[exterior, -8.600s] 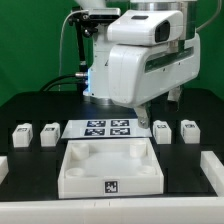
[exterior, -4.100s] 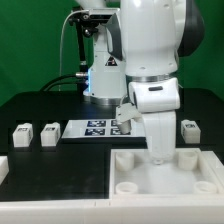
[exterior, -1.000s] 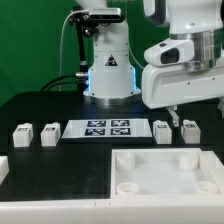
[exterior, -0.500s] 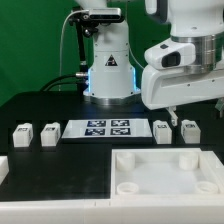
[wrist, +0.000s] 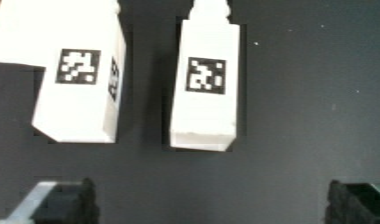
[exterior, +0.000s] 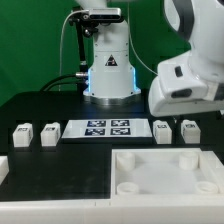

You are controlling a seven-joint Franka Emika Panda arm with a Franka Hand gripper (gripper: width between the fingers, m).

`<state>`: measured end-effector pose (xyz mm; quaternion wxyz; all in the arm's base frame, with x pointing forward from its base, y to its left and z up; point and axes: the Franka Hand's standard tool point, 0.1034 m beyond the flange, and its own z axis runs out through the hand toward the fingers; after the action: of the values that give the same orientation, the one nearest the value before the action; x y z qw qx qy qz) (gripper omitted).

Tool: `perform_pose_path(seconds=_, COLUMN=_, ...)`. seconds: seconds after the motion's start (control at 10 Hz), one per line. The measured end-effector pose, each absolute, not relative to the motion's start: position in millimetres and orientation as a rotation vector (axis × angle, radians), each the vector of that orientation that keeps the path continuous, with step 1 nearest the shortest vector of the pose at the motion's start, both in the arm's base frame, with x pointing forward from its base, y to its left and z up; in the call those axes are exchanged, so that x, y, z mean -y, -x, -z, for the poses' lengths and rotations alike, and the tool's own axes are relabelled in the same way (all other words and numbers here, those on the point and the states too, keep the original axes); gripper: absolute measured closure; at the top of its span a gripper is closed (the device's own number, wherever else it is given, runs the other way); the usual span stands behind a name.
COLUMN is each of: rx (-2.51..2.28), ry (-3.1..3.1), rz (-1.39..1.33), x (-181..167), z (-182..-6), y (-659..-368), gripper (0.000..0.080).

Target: Assemble one leg

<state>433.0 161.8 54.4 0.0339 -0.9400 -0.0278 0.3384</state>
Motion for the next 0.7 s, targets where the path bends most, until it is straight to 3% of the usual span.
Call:
perform_pose_path(seconds=0.1, rx=0.099, ry=2.843, rz=-1.178, x=-161, z=-56.5, y=-426, gripper=0.0151)
perform_pose_path(seconds=0.5, rx=0.092, ry=2.841, rz=-1.174, x=-163, z=-50.3, y=-431, gripper=0.0151)
perform_pose_path(seconds=0.7, rx=0.095, ry=2.848, rz=-1.179, x=-166, z=-35.8, y=-414, gripper=0.0151)
